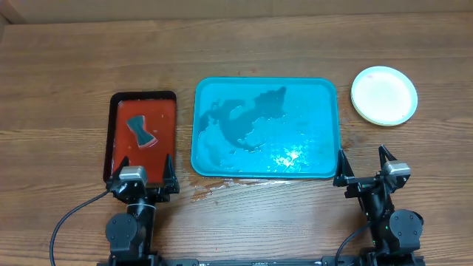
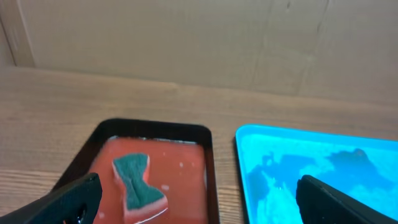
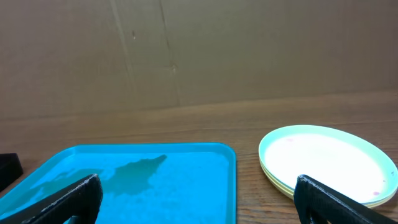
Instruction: Clean dirty plates on tray and stack at the side
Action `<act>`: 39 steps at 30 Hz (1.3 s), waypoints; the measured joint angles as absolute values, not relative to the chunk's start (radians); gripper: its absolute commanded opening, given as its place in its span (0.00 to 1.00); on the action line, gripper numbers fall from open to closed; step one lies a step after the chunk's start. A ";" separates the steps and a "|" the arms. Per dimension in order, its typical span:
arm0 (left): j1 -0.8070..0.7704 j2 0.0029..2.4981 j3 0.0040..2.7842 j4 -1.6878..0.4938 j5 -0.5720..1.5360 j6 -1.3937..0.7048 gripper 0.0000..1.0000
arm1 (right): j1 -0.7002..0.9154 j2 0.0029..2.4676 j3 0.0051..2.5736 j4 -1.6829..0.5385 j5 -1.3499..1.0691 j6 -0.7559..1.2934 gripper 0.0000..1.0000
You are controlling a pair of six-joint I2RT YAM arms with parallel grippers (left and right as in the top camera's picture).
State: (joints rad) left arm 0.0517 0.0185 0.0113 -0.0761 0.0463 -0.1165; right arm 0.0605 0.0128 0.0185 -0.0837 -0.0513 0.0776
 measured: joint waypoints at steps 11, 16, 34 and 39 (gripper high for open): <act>0.045 0.017 0.011 -0.078 0.039 -0.018 1.00 | 0.060 0.013 0.019 -0.083 -0.052 0.078 1.00; 0.045 0.017 0.011 -0.078 0.036 0.000 1.00 | 0.060 0.013 0.019 -0.083 -0.051 0.078 1.00; 0.039 0.017 0.011 -0.078 0.036 0.008 1.00 | 0.060 0.013 0.019 -0.083 -0.052 0.078 1.00; 0.039 0.017 0.011 -0.078 0.036 0.008 1.00 | 0.060 0.013 0.019 -0.084 -0.052 0.078 1.00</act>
State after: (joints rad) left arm 0.0387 0.0166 0.0109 -0.0784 0.0357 0.0078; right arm 0.0605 0.0128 0.0185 -0.0837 -0.0517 0.0776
